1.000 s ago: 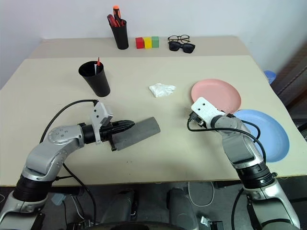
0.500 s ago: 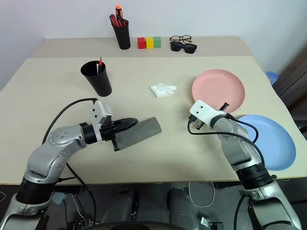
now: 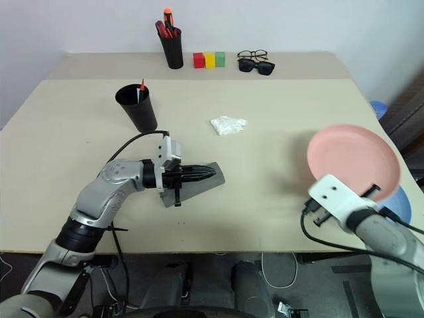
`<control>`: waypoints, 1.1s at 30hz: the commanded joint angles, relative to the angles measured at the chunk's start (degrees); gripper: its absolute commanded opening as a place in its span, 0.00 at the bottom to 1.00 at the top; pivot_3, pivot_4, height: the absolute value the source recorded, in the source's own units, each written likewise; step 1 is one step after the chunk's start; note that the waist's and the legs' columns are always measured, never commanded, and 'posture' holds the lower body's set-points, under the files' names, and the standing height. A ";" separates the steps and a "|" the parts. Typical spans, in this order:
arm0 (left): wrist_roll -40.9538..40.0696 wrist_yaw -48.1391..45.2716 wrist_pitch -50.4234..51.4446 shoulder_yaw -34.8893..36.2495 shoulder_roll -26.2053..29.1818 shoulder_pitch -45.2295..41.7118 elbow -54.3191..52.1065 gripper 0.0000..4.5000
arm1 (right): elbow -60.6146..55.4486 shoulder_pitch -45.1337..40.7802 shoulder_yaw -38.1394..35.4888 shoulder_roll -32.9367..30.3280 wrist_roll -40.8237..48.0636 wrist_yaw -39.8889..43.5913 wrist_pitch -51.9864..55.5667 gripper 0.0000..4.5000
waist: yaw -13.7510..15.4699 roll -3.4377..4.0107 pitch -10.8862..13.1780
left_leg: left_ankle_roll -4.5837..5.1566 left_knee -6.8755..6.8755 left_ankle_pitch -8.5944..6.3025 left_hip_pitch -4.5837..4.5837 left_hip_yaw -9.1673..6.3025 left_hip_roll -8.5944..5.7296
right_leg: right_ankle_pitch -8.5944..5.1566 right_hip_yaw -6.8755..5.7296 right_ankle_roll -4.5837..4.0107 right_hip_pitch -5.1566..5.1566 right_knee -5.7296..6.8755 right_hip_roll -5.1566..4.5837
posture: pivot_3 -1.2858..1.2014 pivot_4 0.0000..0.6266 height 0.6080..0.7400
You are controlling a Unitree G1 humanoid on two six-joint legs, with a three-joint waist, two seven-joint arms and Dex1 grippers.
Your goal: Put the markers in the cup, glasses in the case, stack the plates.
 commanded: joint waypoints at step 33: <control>0.03 20.23 5.61 21.97 10.16 23.48 -19.22 0.00 | 111.55 -85.69 25.04 37.37 8.10 -16.81 -38.07 0.81 | -1.93 0.13 0.16 | 0.01 -0.24 -0.02 0.08 -0.11 0.04 | 0.00 0.09 -0.01 -0.15 0.03 -0.11 | 0.52 0.24 1.00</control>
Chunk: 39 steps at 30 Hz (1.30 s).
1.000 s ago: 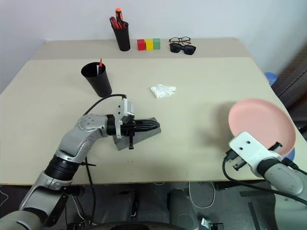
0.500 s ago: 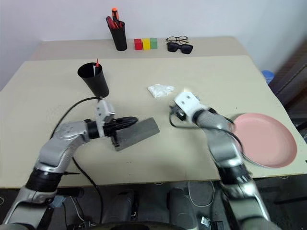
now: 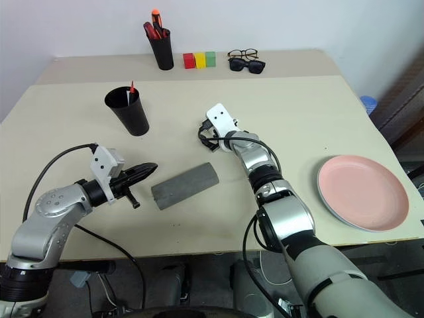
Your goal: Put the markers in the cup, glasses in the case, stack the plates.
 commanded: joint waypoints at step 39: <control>0.06 -17.87 -6.17 -20.72 -10.06 -21.78 12.73 0.00 | -105.32 73.66 -35.90 -24.97 0.81 2.20 44.72 0.29 | 1.63 0.23 -0.01 | 0.02 0.07 -0.01 0.02 0.09 -0.02 | -0.02 0.09 0.01 0.13 -0.06 0.14 | 0.52 0.24 1.00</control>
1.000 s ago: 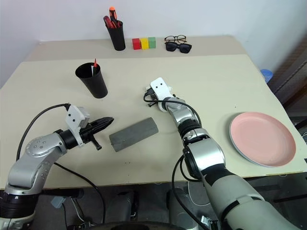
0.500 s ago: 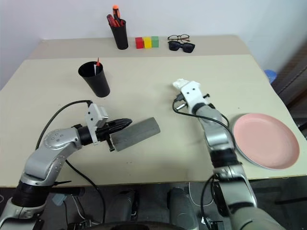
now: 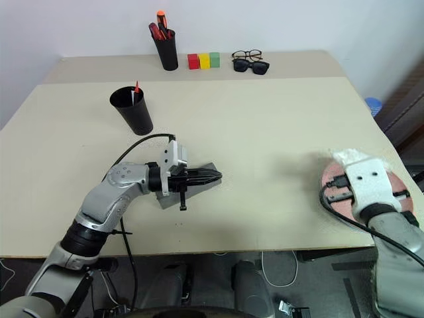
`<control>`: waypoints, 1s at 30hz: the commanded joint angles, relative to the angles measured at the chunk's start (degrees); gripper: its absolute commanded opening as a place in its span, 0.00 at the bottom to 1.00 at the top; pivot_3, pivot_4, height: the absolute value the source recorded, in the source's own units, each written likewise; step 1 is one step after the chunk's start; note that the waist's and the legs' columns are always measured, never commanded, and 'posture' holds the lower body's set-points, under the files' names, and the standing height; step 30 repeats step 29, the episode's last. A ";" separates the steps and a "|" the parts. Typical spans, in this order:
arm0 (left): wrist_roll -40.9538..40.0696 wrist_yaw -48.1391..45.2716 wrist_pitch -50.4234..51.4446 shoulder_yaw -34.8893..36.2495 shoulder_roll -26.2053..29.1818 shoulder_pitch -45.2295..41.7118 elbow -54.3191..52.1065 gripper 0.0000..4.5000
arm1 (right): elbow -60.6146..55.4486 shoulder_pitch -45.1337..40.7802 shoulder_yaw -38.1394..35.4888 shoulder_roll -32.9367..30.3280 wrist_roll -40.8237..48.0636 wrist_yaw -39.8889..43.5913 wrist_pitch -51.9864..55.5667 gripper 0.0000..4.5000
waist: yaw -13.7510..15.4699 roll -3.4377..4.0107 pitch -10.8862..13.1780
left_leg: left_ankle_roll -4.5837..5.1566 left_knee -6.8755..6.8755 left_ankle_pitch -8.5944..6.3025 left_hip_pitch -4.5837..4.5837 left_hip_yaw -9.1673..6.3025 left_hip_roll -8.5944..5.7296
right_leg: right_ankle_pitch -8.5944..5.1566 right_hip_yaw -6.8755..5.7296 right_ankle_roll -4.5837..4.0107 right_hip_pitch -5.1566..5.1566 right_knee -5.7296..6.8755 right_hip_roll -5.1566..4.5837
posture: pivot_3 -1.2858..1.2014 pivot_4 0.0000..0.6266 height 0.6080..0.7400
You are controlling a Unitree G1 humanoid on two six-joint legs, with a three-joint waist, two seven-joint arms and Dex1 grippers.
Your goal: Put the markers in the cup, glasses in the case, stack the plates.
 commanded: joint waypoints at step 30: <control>2.31 30.73 -0.13 41.63 5.22 36.53 -18.34 0.00 | 31.04 -32.99 21.07 -0.70 22.30 17.51 -21.73 0.83 | 0.26 -0.09 0.12 | 0.16 -0.03 -0.10 -0.04 -0.14 0.08 | 0.04 -0.16 0.08 0.26 -0.50 -0.36 | 0.52 0.24 1.00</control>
